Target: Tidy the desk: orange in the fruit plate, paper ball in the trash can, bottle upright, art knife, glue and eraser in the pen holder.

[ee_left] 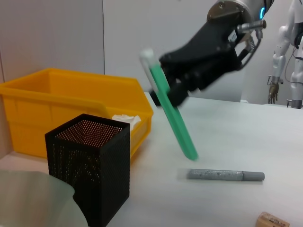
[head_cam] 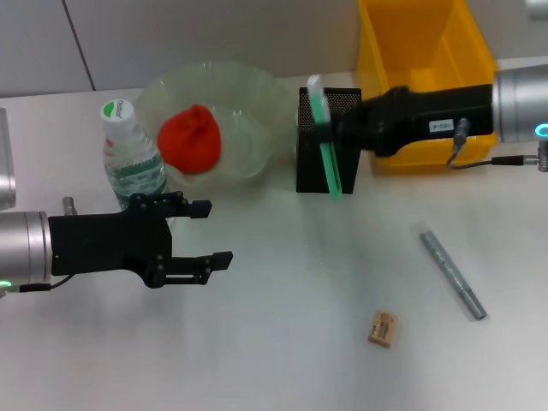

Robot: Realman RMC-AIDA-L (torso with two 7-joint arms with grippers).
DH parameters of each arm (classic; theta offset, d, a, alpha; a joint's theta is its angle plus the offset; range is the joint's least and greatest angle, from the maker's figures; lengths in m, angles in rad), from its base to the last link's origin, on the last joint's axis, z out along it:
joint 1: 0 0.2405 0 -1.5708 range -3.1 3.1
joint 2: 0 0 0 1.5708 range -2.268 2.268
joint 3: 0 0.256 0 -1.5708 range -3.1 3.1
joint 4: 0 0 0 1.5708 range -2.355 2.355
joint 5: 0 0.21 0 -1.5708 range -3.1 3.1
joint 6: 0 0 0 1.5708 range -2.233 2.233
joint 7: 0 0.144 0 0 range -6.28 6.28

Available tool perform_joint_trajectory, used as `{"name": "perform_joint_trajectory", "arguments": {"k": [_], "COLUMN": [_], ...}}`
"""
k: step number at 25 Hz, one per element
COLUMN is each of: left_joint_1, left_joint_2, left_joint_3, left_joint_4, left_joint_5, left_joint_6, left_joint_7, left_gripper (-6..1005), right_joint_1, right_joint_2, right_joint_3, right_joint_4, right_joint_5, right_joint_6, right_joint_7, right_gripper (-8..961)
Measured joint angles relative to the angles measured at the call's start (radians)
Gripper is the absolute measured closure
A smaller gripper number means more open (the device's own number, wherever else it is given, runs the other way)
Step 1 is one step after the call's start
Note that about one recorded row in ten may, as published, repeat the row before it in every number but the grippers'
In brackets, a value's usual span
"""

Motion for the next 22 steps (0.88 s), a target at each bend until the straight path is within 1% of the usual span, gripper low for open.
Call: {"name": "perform_joint_trajectory", "arguments": {"k": [1, 2, 3, 4, 6, 9, 10, 11, 18, 20, 21, 22], "left_joint_1": [0.000, 0.000, 0.000, 0.000, 0.000, 0.000, 0.000, 0.000, 0.000, 0.000, 0.000, 0.000], "left_joint_2": [-0.001, -0.001, -0.001, -0.001, -0.001, -0.002, -0.002, -0.002, -0.002, -0.002, -0.002, -0.002], "left_joint_3": [-0.001, -0.001, -0.001, -0.001, -0.002, -0.002, -0.002, -0.002, -0.002, -0.002, -0.002, -0.002], "left_joint_4": [-0.002, -0.002, -0.003, -0.003, -0.004, -0.005, -0.007, -0.007, -0.008, -0.008, -0.008, -0.008], "left_joint_5": [-0.001, -0.002, -0.003, -0.004, -0.006, -0.010, -0.013, -0.015, -0.016, -0.016, -0.016, -0.016], "left_joint_6": [0.000, 0.000, 0.000, 0.000, 0.000, 0.000, 0.000, 0.000, 0.000, 0.000, 0.000, 0.000], "left_joint_7": [0.000, 0.000, 0.000, 0.000, 0.000, 0.000, 0.000, 0.000, 0.000, 0.000, 0.001, 0.001], "left_gripper": [199, 199, 199, 200, 200, 200, 200, 200, 199, 199, 199, 199], "right_joint_1": [-0.011, -0.011, -0.016, -0.016, -0.017, -0.018, -0.018, -0.017, 0.012, 0.020, 0.024, 0.024], "right_joint_2": [-0.004, -0.004, -0.009, -0.009, -0.012, -0.012, -0.012, -0.012, -0.011, -0.010, -0.010, -0.010], "right_joint_3": [0.032, 0.032, 0.073, 0.073, 0.127, 0.144, 0.145, 0.146, 0.128, 0.110, 0.084, 0.084], "right_joint_4": [0.041, 0.041, 0.085, 0.085, 0.132, 0.155, 0.163, 0.183, 0.231, 0.251, 0.267, 0.267], "right_joint_5": [0.064, 0.064, 0.123, 0.123, 0.186, 0.234, 0.253, 0.290, 0.307, 0.305, 0.305, 0.305], "right_joint_6": [0.007, 0.007, 0.010, 0.010, 0.034, 0.074, 0.097, 0.146, 0.240, 0.275, 0.311, 0.311], "right_joint_7": [-0.075, -0.075, -0.138, -0.138, -0.202, -0.233, -0.242, -0.261, -0.292, -0.308, -0.320, -0.320], "right_gripper": [778, 778, 778, 777, 777, 776, 776, 775, 773, 772, 772, 772]}}
